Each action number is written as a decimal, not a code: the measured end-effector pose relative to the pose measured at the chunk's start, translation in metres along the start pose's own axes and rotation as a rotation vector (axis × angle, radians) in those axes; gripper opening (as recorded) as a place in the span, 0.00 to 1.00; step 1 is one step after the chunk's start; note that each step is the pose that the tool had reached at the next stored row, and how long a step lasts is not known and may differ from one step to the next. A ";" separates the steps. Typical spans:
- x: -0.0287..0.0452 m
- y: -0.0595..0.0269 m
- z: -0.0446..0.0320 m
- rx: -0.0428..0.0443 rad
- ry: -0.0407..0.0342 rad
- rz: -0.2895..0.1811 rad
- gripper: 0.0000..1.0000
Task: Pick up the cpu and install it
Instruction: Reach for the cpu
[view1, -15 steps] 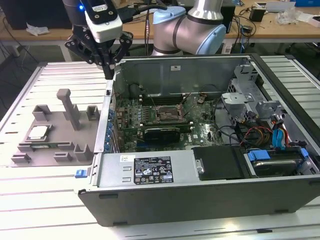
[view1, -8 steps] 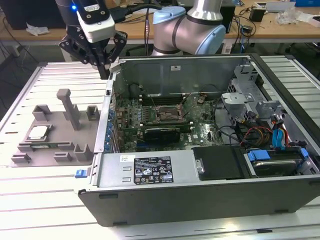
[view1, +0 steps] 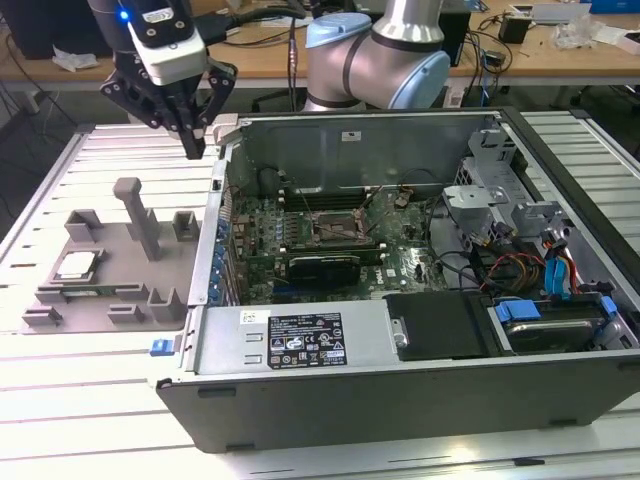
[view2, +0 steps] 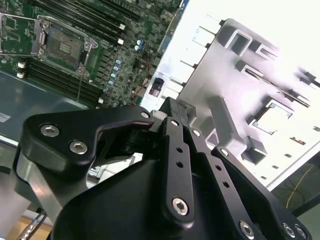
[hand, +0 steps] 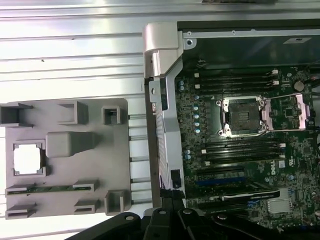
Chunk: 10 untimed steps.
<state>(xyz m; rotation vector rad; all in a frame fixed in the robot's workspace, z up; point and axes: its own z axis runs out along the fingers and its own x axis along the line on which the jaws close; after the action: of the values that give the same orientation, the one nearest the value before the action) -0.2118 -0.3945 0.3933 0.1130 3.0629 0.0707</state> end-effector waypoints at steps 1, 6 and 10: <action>0.0024 -0.0001 -0.0002 0.0000 -0.0012 0.000 0.11; 0.0125 -0.0004 -0.0009 -0.0003 -0.0054 0.000 0.11; 0.0202 0.0000 -0.0011 -0.0004 -0.0058 0.000 0.11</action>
<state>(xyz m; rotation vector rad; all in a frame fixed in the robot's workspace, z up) -0.2320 -0.3930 0.3929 0.1126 3.0570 0.0709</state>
